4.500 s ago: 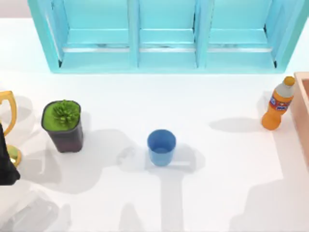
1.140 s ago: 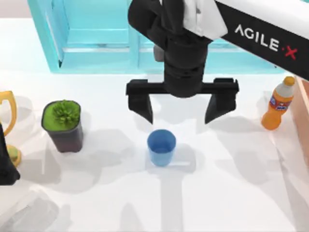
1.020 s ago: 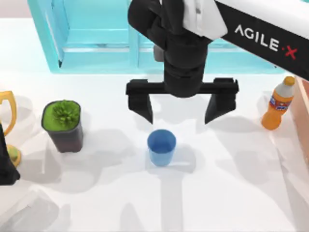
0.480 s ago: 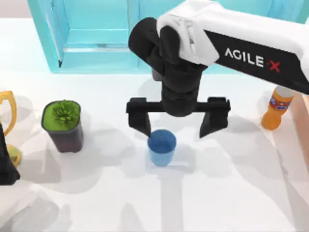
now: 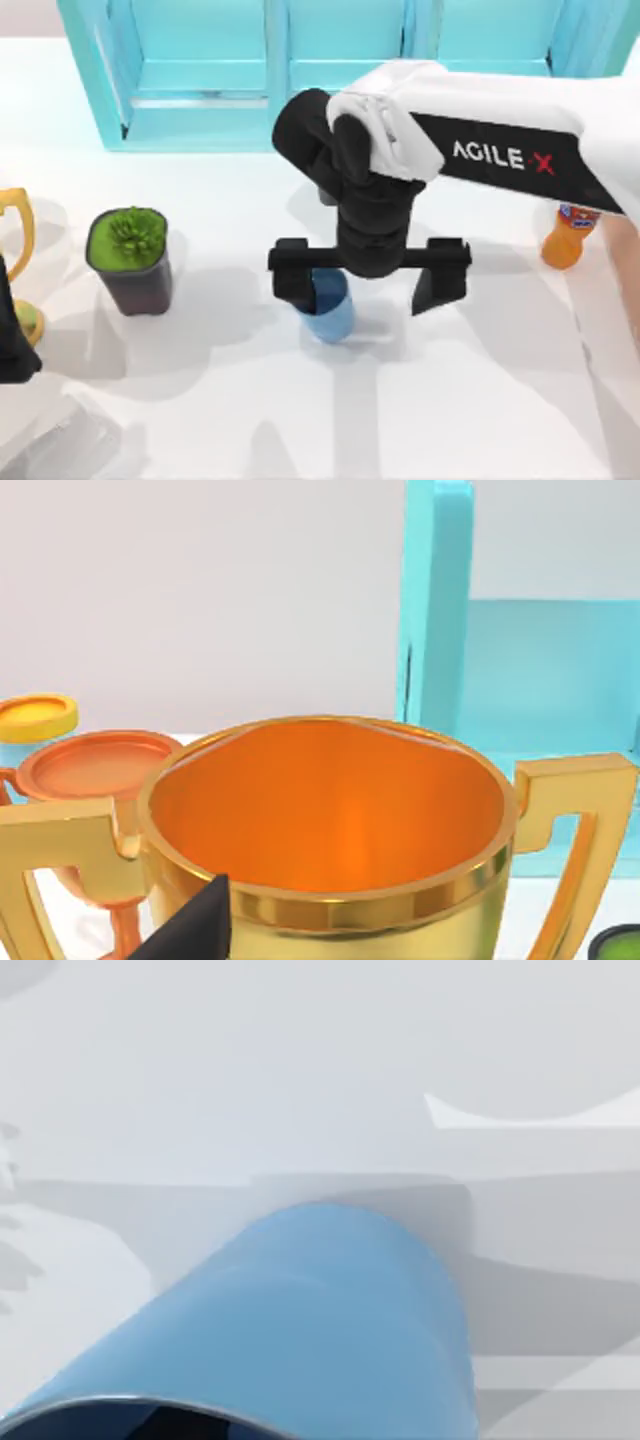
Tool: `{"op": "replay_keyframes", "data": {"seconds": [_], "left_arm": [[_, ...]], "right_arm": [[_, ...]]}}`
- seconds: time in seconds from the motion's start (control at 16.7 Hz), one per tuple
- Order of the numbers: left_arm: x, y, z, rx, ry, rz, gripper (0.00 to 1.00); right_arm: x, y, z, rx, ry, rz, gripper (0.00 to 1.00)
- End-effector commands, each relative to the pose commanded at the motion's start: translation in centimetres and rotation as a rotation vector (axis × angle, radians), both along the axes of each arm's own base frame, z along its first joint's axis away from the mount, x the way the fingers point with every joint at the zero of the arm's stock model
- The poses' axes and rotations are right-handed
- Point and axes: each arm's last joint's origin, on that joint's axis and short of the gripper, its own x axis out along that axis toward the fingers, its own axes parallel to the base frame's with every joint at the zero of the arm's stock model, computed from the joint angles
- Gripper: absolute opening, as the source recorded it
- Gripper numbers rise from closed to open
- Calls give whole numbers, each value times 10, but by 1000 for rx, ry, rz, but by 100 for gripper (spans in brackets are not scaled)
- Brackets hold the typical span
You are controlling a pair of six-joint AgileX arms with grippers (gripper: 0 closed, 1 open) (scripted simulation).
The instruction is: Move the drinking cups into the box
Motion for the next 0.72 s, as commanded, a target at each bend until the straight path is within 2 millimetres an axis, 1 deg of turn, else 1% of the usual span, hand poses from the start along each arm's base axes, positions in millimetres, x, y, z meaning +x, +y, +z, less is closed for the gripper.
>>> {"op": "replay_keyframes", "data": {"seconds": [0.06,0.72], "left_arm": [[0,0,0,0,0,0,100],[0,0,0,0,0,0,100]], "right_arm": [[0,0,0,0,0,0,100],[0,0,0,0,0,0,17]]}}
